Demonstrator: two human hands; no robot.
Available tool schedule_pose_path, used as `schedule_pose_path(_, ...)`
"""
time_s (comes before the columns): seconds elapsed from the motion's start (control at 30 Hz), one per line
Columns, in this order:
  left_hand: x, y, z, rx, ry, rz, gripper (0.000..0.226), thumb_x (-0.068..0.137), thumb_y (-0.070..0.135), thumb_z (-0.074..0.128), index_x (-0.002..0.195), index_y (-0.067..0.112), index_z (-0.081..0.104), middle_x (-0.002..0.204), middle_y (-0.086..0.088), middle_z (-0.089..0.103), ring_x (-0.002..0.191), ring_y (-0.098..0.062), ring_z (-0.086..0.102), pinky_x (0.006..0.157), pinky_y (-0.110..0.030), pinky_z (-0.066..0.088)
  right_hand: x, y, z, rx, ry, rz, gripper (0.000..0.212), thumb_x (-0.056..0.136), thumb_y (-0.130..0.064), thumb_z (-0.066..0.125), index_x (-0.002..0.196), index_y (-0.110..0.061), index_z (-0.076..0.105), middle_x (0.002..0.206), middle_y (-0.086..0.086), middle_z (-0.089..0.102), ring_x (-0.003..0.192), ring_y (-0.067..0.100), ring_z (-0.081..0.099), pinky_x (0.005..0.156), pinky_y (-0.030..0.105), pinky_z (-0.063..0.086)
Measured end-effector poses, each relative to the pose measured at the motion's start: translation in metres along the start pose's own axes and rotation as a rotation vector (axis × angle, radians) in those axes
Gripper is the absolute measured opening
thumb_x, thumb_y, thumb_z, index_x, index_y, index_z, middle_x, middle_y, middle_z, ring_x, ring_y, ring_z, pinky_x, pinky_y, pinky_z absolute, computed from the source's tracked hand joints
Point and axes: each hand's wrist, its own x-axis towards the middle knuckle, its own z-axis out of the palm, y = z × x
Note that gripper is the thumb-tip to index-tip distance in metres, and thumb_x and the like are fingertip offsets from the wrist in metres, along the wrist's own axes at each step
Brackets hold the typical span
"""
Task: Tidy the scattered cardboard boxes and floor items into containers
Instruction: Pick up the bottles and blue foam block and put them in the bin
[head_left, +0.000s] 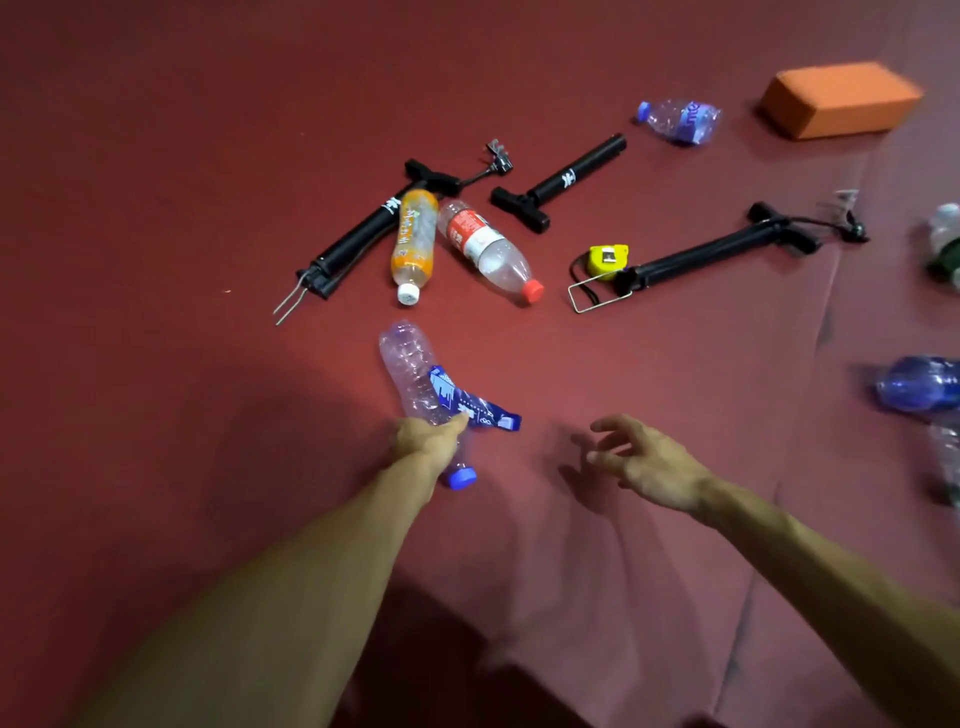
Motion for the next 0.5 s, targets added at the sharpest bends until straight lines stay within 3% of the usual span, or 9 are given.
schedule_pose_path(0.13, -0.026, 0.010, 0.029, 0.129, -0.107, 0.204, 0.060, 0.066, 0.028, 0.082, 0.117, 0.013, 0.054, 0.111, -0.004, 0.063, 0.096, -0.023, 0.062, 0.078, -0.028, 0.050, -0.016, 0.036, -0.030, 0.020, 0.106, 0.099, 0.061, 0.088, -0.028, 0.063, 0.142, -0.020, 0.033, 0.123, 0.008, 0.060, 0.095, 0.025, 0.058, 0.094, 0.038, 0.047)
schedule_pose_path(0.23, -0.063, 0.037, 0.057, 0.176, -0.291, 0.342, 0.064, 0.070, 0.024, 0.081, 0.126, 0.018, 0.050, 0.102, 0.001, 0.057, 0.089, -0.017, 0.059, 0.069, -0.025, 0.046, -0.036, 0.065, -0.061, 0.017, 0.263, 0.224, 0.077, 0.086, -0.029, 0.066, 0.148, -0.014, 0.021, 0.127, 0.013, 0.057, 0.113, 0.030, 0.055, 0.088, 0.027, 0.038)
schedule_pose_path(0.33, -0.094, 0.062, 0.091, 0.193, -0.460, 0.382, 0.064, 0.071, 0.026, 0.080, 0.127, 0.020, 0.049, 0.098, 0.004, 0.060, 0.085, -0.015, 0.062, 0.068, -0.024, 0.049, -0.058, 0.104, -0.090, 0.079, 0.455, 0.370, 0.084, 0.081, -0.028, 0.070, 0.146, -0.008, 0.022, 0.136, 0.021, 0.045, 0.123, 0.036, 0.049, 0.096, 0.032, 0.039)
schedule_pose_path(0.43, -0.118, 0.079, 0.129, 0.218, -0.555, 0.417, 0.058, 0.067, 0.028, 0.082, 0.117, 0.023, 0.053, 0.099, 0.004, 0.066, 0.088, -0.016, 0.066, 0.081, -0.033, 0.055, -0.080, 0.146, -0.111, 0.001, 0.683, 0.534, 0.072, 0.083, -0.028, 0.066, 0.139, -0.002, 0.030, 0.137, 0.026, 0.038, 0.126, 0.042, 0.041, 0.104, 0.043, 0.036)
schedule_pose_path(0.5, -0.131, 0.088, 0.152, 0.232, -0.605, 0.434, 0.067, 0.061, 0.033, 0.084, 0.120, 0.023, 0.053, 0.104, 0.003, 0.067, 0.092, -0.017, 0.067, 0.088, -0.038, 0.054, -0.088, 0.169, -0.123, -0.048, 0.806, 0.683, 0.071, 0.080, -0.029, 0.070, 0.134, -0.001, 0.032, 0.134, 0.025, 0.039, 0.126, 0.041, 0.039, 0.102, 0.047, 0.037)
